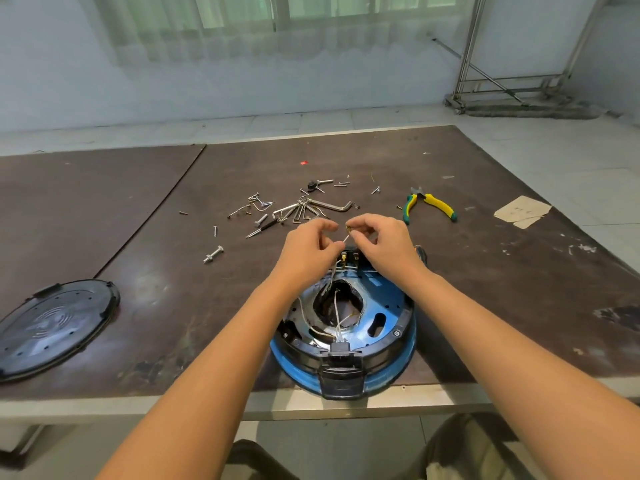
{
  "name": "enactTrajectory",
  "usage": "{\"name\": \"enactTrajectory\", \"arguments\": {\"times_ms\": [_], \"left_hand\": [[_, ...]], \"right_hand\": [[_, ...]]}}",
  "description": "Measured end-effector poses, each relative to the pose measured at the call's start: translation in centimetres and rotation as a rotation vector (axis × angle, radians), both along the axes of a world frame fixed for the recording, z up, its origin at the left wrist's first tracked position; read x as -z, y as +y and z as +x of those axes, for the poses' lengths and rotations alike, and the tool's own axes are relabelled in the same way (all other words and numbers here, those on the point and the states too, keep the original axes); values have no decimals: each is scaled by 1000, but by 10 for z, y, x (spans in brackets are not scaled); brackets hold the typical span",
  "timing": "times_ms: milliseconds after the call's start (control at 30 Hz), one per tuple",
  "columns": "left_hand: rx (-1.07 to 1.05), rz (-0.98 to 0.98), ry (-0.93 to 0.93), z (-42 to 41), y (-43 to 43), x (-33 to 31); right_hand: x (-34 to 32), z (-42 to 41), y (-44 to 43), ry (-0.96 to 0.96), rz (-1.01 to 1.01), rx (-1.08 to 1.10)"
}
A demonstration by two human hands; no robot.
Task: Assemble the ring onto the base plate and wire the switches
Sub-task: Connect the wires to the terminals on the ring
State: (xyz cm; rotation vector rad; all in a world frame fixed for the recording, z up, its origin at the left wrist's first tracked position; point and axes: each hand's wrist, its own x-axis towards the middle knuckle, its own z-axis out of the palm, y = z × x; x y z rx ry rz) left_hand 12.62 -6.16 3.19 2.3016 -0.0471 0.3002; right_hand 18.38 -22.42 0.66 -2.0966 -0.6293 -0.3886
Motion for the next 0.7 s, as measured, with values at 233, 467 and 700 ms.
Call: {"name": "enactTrajectory", "arguments": {"times_ms": [233, 467, 700], "left_hand": [[20, 102, 18, 17, -13, -6], [35, 247, -92, 10, -4, 10], [169, 534, -124, 8, -4, 21]], "right_hand": [[-3, -1, -3, 51, 64, 53], [-16, 3, -21, 196, -209, -47], [-4, -7, -22, 267, -256, 0]]}}
